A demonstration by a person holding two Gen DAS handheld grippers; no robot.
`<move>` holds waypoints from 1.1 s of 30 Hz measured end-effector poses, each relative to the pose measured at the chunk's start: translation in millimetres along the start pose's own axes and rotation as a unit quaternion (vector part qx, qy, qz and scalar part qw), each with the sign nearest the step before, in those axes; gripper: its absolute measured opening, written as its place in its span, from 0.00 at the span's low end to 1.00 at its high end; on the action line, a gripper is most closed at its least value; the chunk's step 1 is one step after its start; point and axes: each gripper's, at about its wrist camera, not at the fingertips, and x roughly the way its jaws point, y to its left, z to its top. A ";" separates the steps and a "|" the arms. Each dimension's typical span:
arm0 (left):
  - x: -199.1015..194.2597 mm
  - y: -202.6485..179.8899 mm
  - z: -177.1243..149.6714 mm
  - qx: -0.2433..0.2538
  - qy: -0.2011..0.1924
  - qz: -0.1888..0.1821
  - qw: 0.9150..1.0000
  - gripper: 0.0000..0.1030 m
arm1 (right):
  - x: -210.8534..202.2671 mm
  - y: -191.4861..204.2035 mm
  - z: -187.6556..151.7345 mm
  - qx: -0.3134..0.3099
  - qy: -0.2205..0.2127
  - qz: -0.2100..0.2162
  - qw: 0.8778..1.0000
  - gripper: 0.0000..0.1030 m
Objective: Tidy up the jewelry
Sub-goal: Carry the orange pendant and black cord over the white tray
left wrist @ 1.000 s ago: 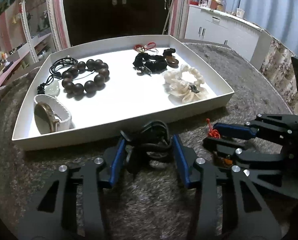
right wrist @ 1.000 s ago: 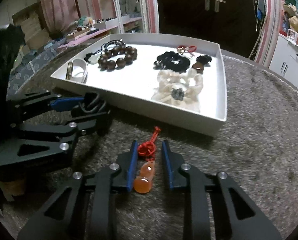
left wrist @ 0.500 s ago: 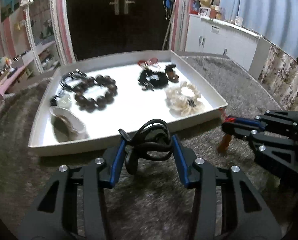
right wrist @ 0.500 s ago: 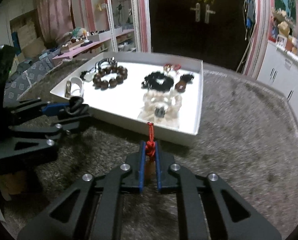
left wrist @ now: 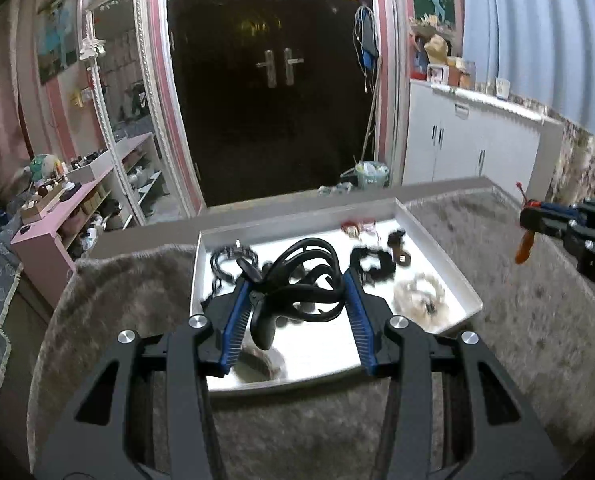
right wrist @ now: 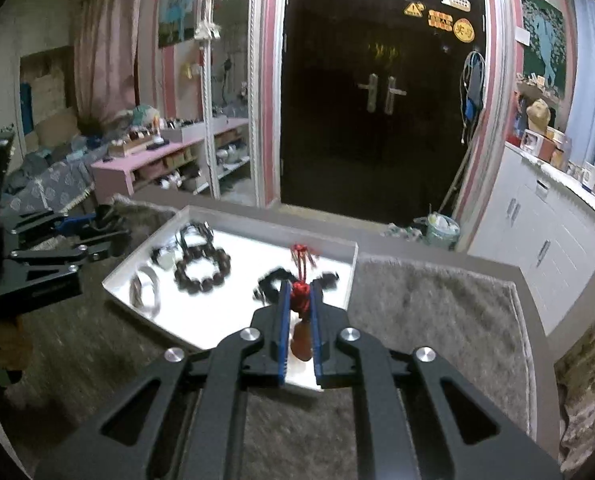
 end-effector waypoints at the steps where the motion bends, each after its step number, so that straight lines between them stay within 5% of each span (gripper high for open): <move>1: -0.6 2.6 6.8 0.000 -0.005 -0.001 1.000 0.43 | 0.9 1.6 4.5 -0.002 -0.002 0.003 1.000 0.08; 8: 8.2 6.6 24.4 -0.006 -0.010 -0.011 1.000 0.43 | 25.4 8.2 23.3 -0.005 0.001 0.015 1.000 0.08; 33: 104.0 9.7 -34.1 -0.036 0.055 -0.009 0.998 0.43 | 119.9 36.1 -33.2 0.000 0.072 0.060 0.996 0.08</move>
